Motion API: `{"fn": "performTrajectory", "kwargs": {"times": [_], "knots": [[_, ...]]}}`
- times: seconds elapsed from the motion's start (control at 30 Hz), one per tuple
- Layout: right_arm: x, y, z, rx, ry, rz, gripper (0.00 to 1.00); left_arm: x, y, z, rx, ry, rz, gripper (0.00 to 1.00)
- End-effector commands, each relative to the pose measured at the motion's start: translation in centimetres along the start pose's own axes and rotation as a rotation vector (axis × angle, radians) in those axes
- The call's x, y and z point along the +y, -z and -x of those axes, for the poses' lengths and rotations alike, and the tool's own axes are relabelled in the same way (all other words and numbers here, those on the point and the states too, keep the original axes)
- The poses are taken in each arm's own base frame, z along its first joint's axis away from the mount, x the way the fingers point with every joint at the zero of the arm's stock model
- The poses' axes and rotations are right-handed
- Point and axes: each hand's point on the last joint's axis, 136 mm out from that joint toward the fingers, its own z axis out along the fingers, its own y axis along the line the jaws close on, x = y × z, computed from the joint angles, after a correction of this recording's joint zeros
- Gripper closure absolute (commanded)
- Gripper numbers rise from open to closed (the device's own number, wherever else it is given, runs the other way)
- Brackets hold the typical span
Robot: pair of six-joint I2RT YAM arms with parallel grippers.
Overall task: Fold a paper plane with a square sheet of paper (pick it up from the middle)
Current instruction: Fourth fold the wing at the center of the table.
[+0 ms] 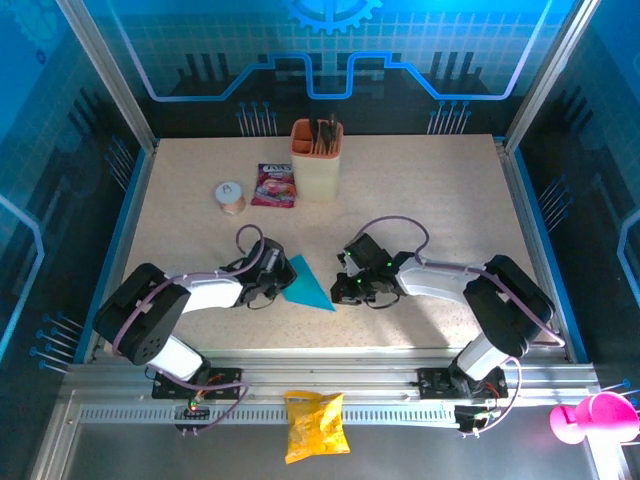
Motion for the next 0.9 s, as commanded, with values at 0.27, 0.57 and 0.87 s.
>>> {"fn": "performTrajectory", "kwargs": {"times": [0.27, 0.57, 0.87], "knots": [[1.4, -3.5, -0.8, 0.079, 0.037, -0.022, 1.0, 1.3, 0.5, -2.1, 0.039, 0.008, 0.064, 1.0], [-3.8, -5.3, -3.9, 0.151, -0.053, -0.111, 1.0, 0.8, 0.8, -0.6, 0.005, 0.008, 0.064, 1.0], [-7.9, -5.9, -6.7, 0.242, -0.06, -0.241, 1.0, 1.9, 1.1, 4.6, -0.055, 0.061, 0.08, 1.0]]}}
